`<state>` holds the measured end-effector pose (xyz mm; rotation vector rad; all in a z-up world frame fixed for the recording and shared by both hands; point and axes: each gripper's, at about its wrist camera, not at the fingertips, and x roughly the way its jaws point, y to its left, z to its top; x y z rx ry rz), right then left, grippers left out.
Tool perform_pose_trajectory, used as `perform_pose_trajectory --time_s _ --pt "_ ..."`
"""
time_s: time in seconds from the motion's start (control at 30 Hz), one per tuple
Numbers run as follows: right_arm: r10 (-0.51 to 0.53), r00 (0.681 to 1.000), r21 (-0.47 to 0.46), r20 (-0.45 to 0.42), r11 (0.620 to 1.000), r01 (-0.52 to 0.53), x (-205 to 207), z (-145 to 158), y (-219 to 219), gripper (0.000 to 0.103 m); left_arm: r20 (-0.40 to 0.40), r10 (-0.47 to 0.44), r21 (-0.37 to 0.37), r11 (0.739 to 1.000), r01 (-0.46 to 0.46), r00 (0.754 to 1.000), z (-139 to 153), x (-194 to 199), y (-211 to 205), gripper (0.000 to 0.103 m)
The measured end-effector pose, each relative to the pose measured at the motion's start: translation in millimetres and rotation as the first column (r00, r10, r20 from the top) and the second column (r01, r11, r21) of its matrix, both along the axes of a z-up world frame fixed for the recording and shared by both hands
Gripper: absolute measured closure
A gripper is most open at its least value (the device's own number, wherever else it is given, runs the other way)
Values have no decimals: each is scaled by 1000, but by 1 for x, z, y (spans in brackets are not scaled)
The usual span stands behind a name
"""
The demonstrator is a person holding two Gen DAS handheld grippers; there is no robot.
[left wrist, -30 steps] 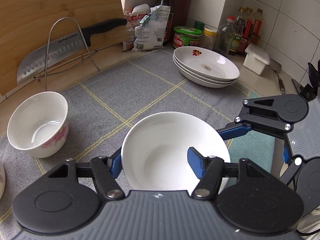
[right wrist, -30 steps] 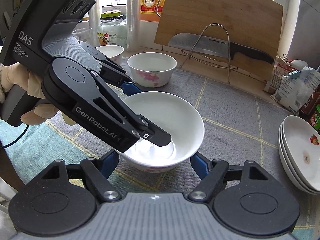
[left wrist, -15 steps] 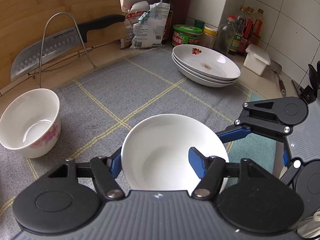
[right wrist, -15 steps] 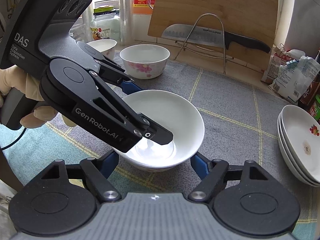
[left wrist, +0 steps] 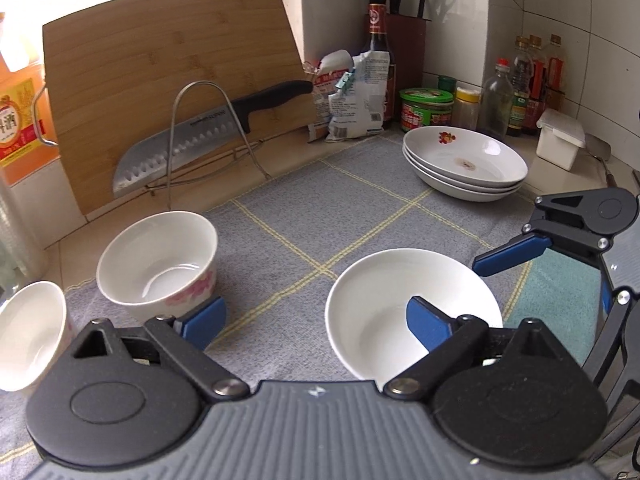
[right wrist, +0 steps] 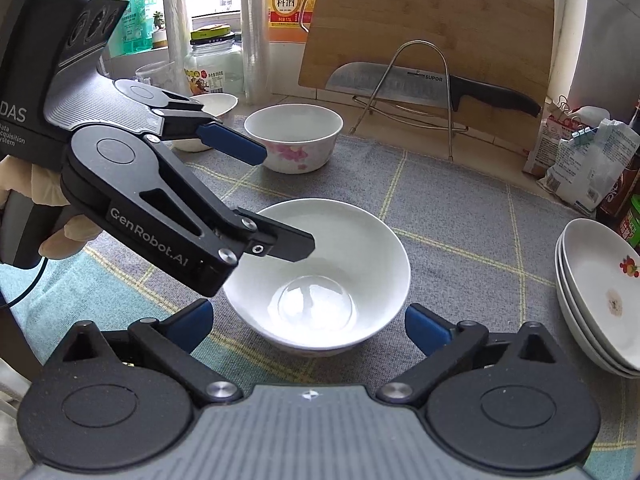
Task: Organize plates and bowls
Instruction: 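Lower the bowl onto the towel and open both tools, then move both tools to a second pink-flowered bowl and grip its rim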
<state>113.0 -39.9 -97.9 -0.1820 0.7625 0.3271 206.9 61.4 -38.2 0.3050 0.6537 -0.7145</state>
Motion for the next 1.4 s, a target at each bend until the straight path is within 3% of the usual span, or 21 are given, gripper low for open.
perform_pose_trajectory --time_s 0.27,0.6,1.1,1.4 --pt "4 999 -11 36 1000 -4 9 10 8 0 29 135 -32 990 -134 990 9 -4 32 6" --pt "66 996 -28 58 998 -65 25 19 31 0 37 214 -49 976 -213 976 12 2 66 6" --pt "117 986 -75 117 991 -109 64 28 61 0 69 222 -7 975 -222 973 24 52 78 6" --pt "117 988 -66 98 992 -111 98 25 64 0 45 186 30 982 -188 981 20 91 69 6"
